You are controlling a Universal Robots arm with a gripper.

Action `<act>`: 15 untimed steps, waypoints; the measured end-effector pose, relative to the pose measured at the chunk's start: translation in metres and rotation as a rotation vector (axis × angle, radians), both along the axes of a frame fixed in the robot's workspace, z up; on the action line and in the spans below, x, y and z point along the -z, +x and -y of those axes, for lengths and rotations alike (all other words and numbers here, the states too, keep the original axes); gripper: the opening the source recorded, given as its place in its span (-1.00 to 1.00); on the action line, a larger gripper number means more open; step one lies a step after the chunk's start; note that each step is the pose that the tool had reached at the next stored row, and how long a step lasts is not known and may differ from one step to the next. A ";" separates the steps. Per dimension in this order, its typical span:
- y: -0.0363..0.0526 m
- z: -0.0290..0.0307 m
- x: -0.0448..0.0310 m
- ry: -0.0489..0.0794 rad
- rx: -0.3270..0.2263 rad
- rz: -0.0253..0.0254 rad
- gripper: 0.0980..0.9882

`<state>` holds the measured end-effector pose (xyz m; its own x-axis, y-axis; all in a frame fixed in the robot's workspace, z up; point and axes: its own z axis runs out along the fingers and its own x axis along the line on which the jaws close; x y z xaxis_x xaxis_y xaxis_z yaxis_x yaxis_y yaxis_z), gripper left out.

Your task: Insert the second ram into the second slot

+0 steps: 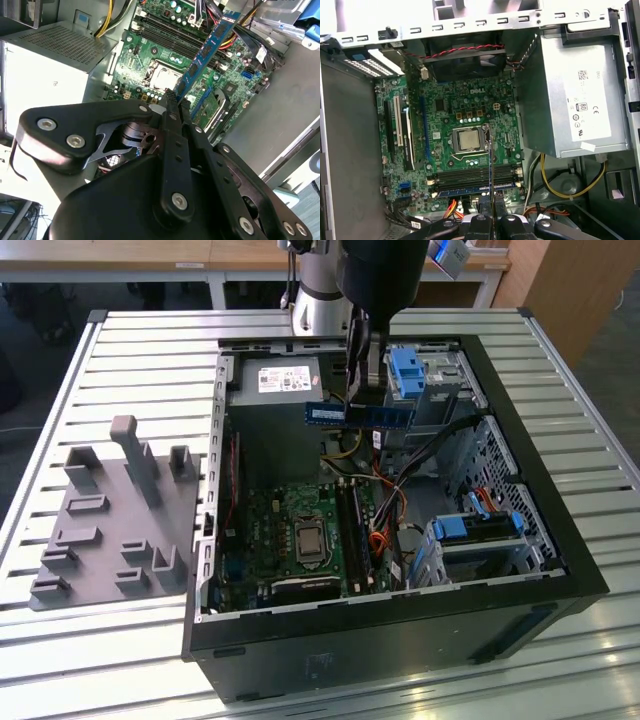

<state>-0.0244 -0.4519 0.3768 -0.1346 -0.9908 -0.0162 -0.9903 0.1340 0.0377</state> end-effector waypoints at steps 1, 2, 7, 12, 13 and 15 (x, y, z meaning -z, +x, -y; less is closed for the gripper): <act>0.0000 0.0000 0.0000 0.000 0.001 0.0000 -0.91; 0.0000 0.0000 0.0000 0.000 0.003 0.0000 -0.91; 0.0000 0.0000 0.0000 0.000 0.009 0.0000 -0.91; 0.0000 0.0000 0.0000 0.000 0.014 0.0000 -0.91; 0.0000 0.0000 0.0000 0.000 0.015 0.0000 -0.91; 0.0000 0.0000 0.0000 0.000 0.017 0.0000 -0.91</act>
<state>-0.0244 -0.4519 0.3768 -0.1519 -0.9883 -0.0162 -0.9878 0.1512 0.0377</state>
